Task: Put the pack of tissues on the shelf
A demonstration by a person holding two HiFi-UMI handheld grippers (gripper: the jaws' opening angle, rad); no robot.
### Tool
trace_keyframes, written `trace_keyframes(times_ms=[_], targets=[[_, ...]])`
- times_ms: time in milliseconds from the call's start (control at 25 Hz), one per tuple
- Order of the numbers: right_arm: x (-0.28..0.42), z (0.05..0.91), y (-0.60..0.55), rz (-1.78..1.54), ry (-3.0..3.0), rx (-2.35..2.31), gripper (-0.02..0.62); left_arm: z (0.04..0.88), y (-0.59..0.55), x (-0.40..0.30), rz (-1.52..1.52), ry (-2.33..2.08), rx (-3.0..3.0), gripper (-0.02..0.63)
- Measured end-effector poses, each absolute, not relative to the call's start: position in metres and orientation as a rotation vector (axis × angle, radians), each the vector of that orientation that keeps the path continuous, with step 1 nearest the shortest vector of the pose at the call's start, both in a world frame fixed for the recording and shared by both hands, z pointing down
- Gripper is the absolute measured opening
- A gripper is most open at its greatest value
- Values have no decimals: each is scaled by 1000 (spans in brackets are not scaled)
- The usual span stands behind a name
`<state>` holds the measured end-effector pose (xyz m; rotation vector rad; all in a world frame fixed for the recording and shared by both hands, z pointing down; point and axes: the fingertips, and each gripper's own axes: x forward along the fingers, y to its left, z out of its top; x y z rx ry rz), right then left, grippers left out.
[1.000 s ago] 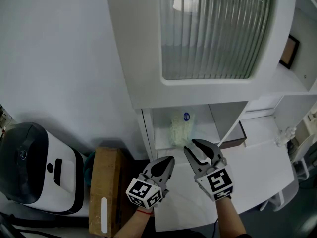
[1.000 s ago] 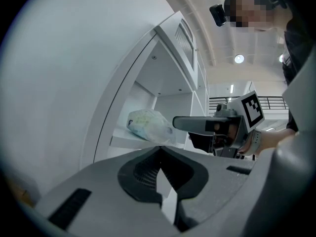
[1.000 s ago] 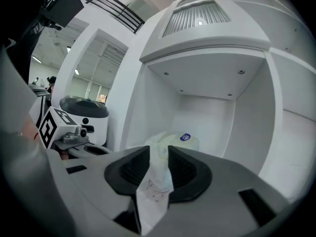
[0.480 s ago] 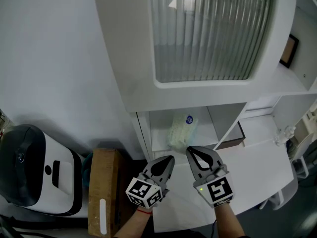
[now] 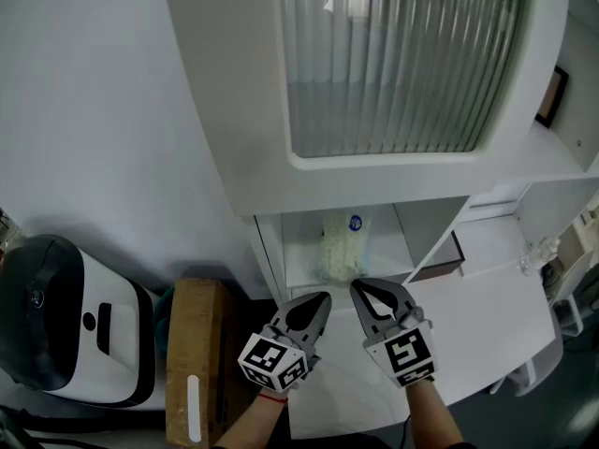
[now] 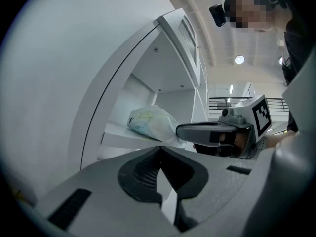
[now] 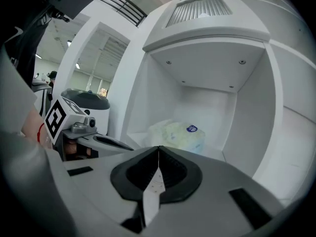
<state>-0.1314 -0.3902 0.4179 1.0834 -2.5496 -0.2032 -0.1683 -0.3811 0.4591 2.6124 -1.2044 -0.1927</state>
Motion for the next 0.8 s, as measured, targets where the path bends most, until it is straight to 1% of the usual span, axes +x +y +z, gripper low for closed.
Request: trace_keyframes(times_ms=[240,800], targets=[[-127,415,-407,-176,-2538,1105,7,460,-387,-168,-187,-1205,2606,6],[-143,414,-435,-92,-2518,1132,6,466,-392,-174,-170,-1204,2601,6]])
